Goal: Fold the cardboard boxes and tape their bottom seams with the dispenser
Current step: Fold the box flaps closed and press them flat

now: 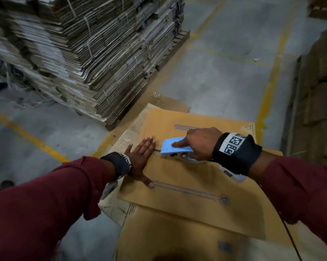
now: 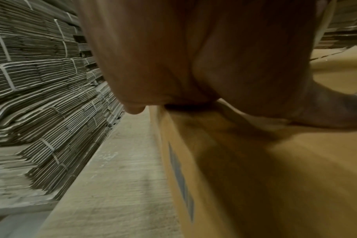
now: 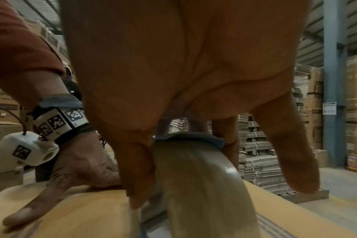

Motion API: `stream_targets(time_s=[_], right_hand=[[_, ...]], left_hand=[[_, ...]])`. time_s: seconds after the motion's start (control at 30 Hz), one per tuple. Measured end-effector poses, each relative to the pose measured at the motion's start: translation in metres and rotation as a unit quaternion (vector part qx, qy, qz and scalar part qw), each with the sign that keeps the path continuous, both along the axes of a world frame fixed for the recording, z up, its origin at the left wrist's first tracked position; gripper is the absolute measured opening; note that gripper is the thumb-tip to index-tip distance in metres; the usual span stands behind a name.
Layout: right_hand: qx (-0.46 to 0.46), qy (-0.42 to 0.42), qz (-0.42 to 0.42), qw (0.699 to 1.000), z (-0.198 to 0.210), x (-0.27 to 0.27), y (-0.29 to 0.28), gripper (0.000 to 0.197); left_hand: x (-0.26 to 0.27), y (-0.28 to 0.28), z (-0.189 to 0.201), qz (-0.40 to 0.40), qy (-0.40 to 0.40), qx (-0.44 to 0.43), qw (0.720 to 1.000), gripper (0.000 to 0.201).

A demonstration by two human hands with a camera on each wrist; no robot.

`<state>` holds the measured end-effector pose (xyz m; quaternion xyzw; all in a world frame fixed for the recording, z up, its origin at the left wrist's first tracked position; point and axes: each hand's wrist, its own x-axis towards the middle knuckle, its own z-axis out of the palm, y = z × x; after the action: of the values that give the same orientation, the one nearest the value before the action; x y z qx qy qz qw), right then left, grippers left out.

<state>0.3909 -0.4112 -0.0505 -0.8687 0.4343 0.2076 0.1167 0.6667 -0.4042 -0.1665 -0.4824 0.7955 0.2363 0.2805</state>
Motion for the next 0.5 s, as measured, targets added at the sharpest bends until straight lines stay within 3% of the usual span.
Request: stream_targets(time_s=[0.5], right_hand=[[-0.040, 0.031, -0.056, 0.997, 0.010, -0.055, 0.025, 0.057]], left_hand=[[-0.002, 0.003, 0.003, -0.017, 0.016, 0.008, 1.000, 0.165]])
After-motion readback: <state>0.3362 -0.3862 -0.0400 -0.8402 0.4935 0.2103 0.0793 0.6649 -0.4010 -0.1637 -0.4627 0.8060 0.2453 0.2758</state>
